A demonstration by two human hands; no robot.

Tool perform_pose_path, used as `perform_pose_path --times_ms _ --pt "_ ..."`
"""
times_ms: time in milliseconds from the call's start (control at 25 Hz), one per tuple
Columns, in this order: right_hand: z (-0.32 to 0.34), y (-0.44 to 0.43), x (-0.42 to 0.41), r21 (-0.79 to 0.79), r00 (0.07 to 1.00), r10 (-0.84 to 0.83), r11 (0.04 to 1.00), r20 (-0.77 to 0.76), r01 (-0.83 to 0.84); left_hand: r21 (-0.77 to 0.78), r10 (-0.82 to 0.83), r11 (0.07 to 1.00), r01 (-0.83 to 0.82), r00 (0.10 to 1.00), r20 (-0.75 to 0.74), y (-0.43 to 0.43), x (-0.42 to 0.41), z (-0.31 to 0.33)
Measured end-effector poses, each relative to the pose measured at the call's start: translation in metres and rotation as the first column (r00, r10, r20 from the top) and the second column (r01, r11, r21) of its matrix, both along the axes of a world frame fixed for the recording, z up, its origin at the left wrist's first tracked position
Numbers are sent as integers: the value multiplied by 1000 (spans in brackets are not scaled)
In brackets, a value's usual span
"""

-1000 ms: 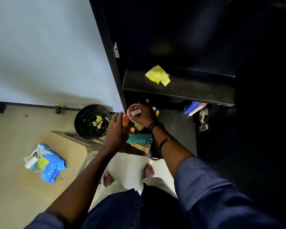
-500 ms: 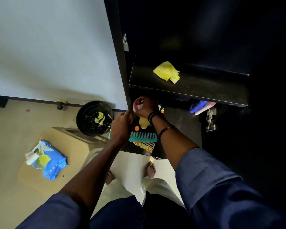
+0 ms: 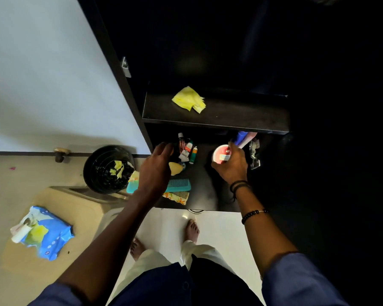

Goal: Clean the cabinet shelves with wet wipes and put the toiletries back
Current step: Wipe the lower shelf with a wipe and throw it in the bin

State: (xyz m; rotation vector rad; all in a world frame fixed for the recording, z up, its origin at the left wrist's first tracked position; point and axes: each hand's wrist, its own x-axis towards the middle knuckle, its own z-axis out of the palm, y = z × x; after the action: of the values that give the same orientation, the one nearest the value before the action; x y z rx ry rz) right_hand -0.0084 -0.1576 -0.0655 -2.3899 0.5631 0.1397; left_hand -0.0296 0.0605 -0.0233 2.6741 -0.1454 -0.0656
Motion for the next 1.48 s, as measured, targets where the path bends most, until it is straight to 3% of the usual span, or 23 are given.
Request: perform_pose_path --times_ms 160,320,440,560,720,880,1280,1480 --pt "-21 -34 -14 -153 993 80 984 -82 -92 -28 -99 995 99 995 -3 -43 18 6" --pt "-35 -41 -19 -170 982 165 969 -88 -178 -119 -157 980 159 987 25 -82 39 3" --pt "-44 -44 -24 -175 980 190 964 -60 -198 -146 -155 978 148 987 -40 -106 54 -1" --pt "-49 -47 -36 -215 976 214 952 -50 -219 -97 -183 980 176 980 -74 -125 65 -13" --pt "-52 -49 -36 -289 962 267 918 -56 -272 80 -221 969 233 966 -137 -145 80 -34" --pt "-63 -50 -33 -285 952 300 919 56 -273 162 -198 961 223 968 -157 -164 89 -47" --pt "-60 -53 -38 -196 957 286 942 56 -271 -5 -136 990 139 965 -222 -183 93 -67" --pt "-47 -51 -35 -208 959 273 945 79 -252 -6 -182 983 185 963 -197 -165 76 -33"
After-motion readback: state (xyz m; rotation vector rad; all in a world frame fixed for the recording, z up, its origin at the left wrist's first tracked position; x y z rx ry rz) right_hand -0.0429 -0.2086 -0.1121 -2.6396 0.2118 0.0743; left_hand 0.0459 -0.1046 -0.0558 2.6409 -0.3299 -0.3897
